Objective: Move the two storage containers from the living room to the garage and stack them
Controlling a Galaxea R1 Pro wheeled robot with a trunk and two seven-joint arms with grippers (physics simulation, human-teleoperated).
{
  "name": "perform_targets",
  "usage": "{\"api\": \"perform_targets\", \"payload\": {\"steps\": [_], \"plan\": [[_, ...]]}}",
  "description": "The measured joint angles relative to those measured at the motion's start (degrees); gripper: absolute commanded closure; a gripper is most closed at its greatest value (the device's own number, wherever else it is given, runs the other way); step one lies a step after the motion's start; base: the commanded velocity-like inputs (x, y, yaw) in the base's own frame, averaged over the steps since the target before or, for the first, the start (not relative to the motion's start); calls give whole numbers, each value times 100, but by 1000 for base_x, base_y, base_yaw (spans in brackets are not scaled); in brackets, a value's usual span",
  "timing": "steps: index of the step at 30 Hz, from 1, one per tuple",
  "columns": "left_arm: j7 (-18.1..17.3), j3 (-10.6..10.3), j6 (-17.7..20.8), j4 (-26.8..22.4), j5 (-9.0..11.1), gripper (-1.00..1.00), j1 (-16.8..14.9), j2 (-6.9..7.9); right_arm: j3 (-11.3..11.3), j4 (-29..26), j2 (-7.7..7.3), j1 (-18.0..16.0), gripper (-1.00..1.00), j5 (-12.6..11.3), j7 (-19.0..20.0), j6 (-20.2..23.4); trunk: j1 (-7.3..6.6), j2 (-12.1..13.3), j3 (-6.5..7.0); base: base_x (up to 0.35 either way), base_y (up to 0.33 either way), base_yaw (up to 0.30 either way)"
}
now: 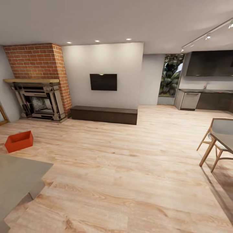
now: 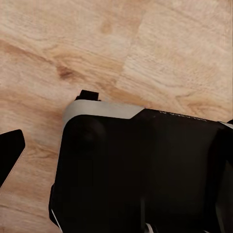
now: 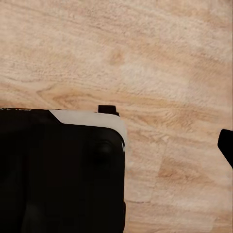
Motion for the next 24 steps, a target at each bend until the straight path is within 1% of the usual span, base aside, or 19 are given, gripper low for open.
{"api": "perform_targets", "payload": {"steps": [24], "plan": [[-7, 0, 8, 0, -5, -100, 0, -9, 4, 0, -1, 0, -100, 0, 2, 0, 0, 0, 0, 323, 68, 0]]}}
